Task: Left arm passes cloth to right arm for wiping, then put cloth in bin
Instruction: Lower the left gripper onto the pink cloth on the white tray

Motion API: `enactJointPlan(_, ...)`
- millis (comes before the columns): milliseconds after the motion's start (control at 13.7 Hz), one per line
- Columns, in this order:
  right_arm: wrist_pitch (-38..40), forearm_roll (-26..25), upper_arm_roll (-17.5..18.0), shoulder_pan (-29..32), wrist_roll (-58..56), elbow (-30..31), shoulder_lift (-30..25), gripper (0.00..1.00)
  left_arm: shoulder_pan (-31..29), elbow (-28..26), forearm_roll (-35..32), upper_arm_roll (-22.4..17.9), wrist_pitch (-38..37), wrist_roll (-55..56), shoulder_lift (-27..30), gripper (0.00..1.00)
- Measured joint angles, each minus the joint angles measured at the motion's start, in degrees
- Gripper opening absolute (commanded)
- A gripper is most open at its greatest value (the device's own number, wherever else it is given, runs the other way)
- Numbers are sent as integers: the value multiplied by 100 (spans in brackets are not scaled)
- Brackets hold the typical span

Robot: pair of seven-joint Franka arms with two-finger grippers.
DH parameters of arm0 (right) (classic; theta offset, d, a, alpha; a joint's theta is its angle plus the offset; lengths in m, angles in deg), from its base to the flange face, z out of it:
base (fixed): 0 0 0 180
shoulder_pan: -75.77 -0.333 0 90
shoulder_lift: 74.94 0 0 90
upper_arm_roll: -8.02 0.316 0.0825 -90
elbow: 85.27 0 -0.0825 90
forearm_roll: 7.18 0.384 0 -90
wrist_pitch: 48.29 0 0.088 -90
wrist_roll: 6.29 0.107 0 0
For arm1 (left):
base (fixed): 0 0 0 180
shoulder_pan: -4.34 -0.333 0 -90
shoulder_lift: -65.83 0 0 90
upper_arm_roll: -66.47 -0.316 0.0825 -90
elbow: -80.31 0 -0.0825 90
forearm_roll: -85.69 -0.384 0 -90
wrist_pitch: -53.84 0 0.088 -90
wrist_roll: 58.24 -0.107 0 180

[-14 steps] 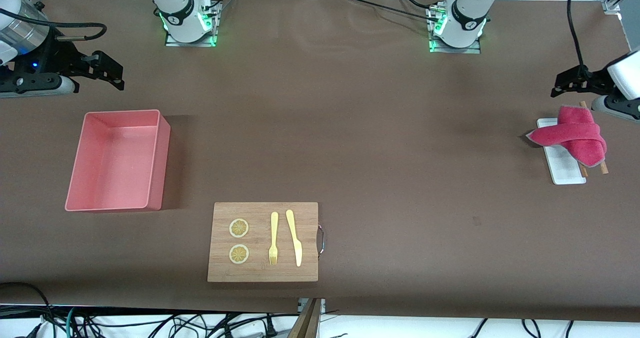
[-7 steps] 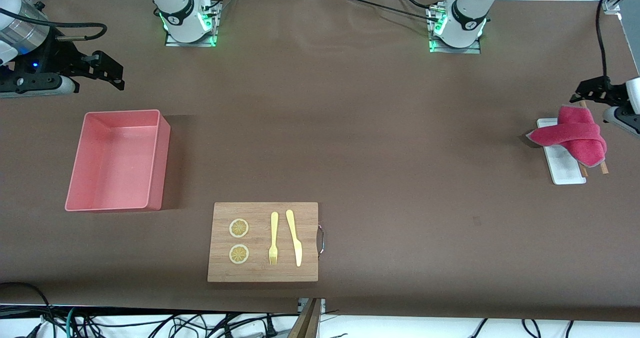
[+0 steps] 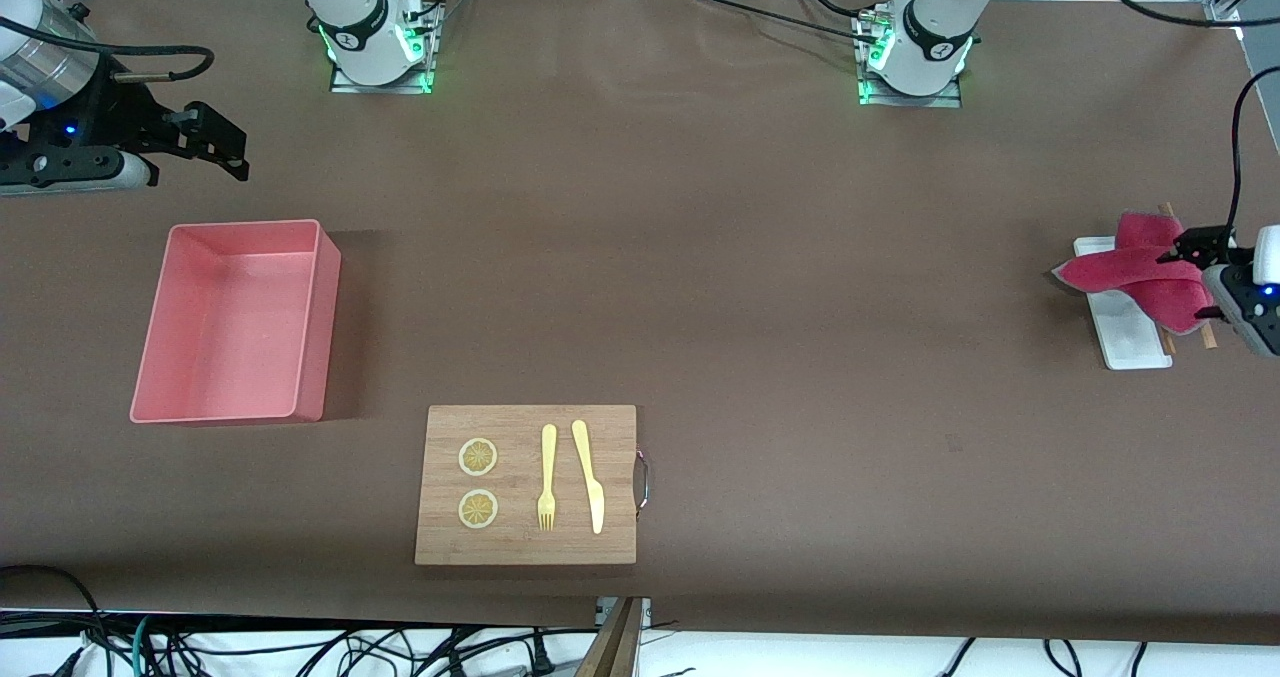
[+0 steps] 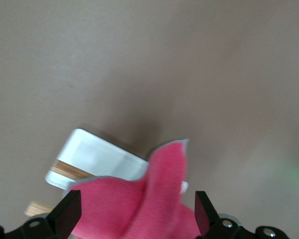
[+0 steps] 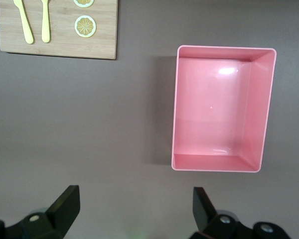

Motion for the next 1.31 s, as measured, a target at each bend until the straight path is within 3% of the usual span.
enactJointPlan(219,2,0,-1,0,0,0,0,100,-44,68,-180,3,637,-579,-259,100)
enactJointPlan(511,12,0,-9,1,-1,0,0,100,-286,146,-180,2,802,-924,-609,100)
enactJointPlan(803,20,0,-120,3,-4,0,0,100,-310,186,-180,31,808,-1020,-736,64)
enactJointPlan(1021,26,0,-124,2,-4,0,0,100,-312,189,-180,35,808,-1047,-784,22)
enactJointPlan(1313,52,0,-124,2,-3,0,0,100,-314,265,-180,35,808,-1077,-792,0)
